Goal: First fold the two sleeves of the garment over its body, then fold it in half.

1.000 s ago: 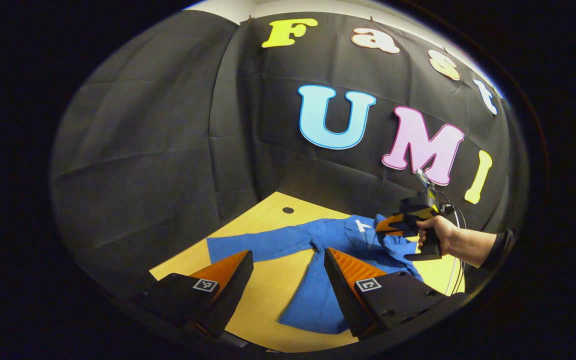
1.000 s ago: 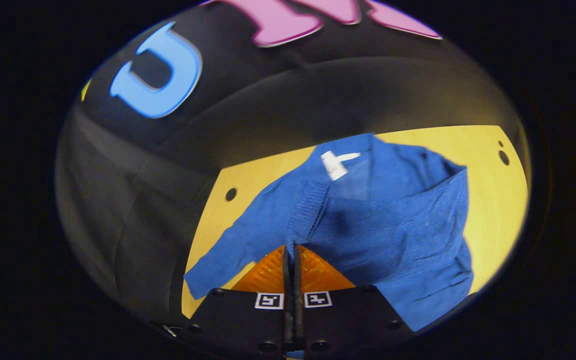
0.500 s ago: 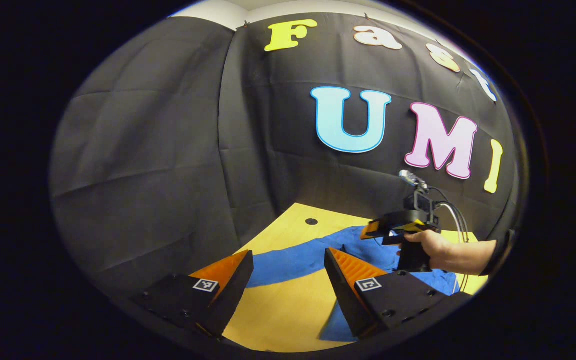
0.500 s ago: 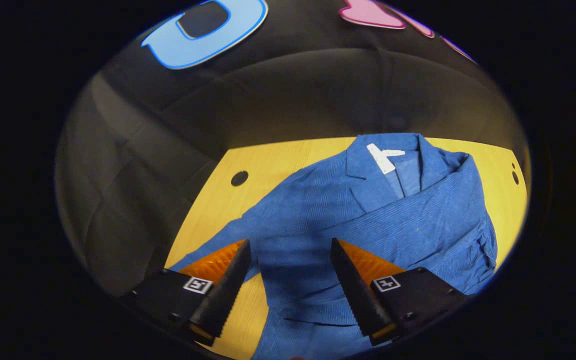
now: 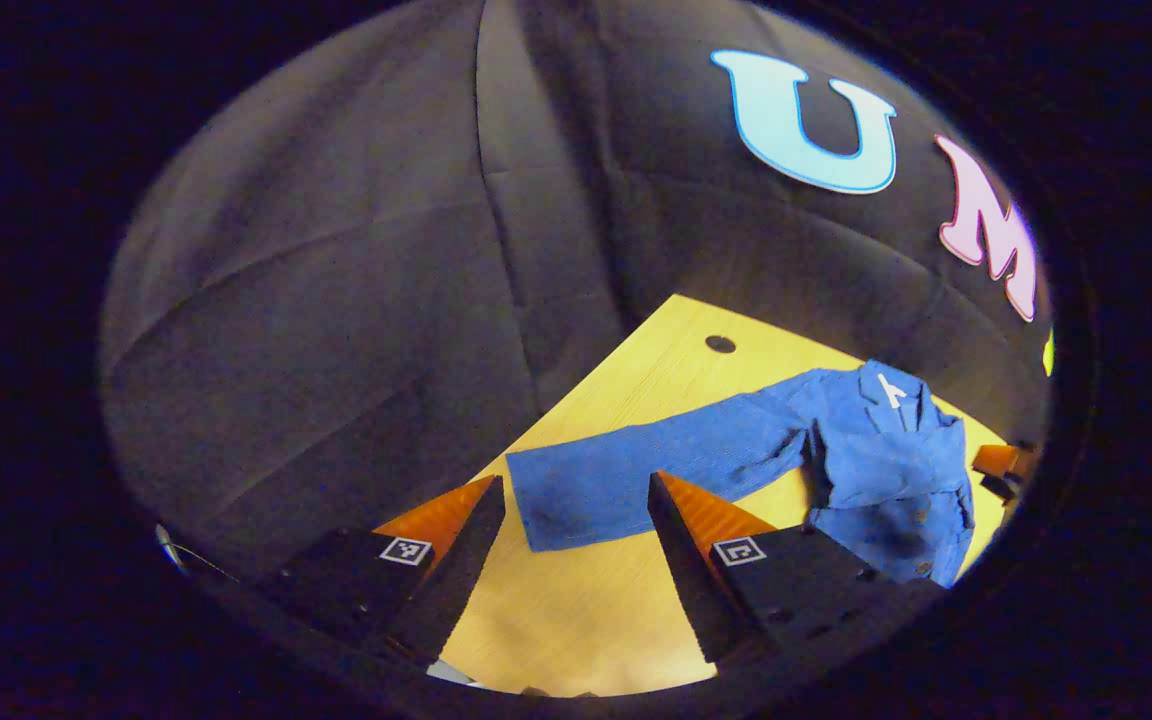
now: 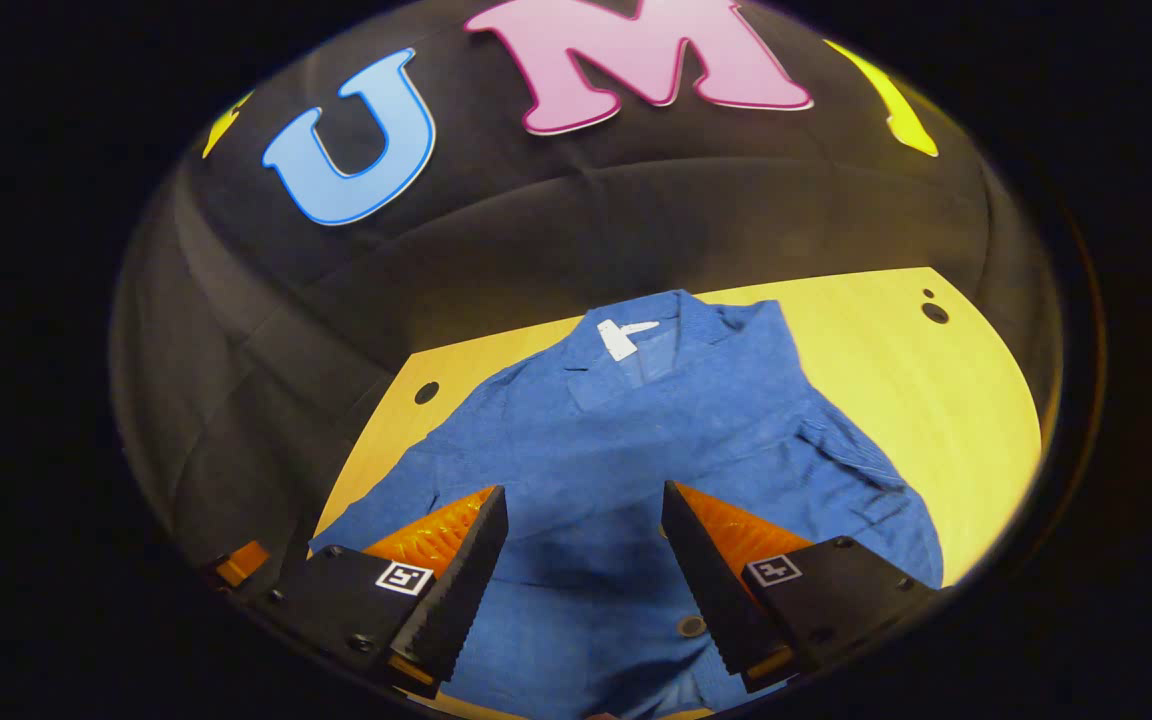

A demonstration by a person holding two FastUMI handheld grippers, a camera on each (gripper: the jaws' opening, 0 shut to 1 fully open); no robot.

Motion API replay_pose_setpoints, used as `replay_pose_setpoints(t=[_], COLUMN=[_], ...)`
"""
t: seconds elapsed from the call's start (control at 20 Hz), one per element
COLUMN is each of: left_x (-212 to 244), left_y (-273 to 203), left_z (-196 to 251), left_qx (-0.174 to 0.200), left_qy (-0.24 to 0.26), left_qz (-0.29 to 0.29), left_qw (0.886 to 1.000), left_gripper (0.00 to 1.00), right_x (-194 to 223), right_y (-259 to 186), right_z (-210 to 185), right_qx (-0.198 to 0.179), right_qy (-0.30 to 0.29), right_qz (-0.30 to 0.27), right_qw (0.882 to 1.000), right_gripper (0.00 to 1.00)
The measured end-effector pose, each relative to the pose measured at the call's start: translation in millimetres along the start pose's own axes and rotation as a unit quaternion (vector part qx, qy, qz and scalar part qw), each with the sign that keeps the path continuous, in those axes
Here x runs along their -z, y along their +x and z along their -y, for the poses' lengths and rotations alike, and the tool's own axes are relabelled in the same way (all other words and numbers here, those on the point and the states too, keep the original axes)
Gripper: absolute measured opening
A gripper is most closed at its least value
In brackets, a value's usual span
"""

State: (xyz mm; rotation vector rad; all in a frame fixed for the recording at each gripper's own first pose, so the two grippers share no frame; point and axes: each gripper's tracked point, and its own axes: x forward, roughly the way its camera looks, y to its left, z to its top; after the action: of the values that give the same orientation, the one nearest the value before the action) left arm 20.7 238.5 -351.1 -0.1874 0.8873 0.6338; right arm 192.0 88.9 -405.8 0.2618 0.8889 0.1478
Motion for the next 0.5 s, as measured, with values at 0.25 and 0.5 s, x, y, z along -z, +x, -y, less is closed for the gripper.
replay_pose_setpoints(t=[0.25,0.5], left_x=[17.2,26.4], left_y=[63.2,93.9], left_z=[-18.3,-18.3], left_qx=[-0.027,-0.049], left_qy=[-0.019,-0.039], left_qz=[-0.045,-0.097], left_qw=[0.998,0.993], left_gripper=[0.85,0.85], right_x=[-17.6,-27.8], right_y=[-81.5,-161.0], right_z=[45.8,89.2], right_qx=[0.019,0.044], right_qy=[-0.047,-0.090], right_qz=[0.043,0.065], right_qw=[0.998,0.993], right_gripper=[0.98,0.98])
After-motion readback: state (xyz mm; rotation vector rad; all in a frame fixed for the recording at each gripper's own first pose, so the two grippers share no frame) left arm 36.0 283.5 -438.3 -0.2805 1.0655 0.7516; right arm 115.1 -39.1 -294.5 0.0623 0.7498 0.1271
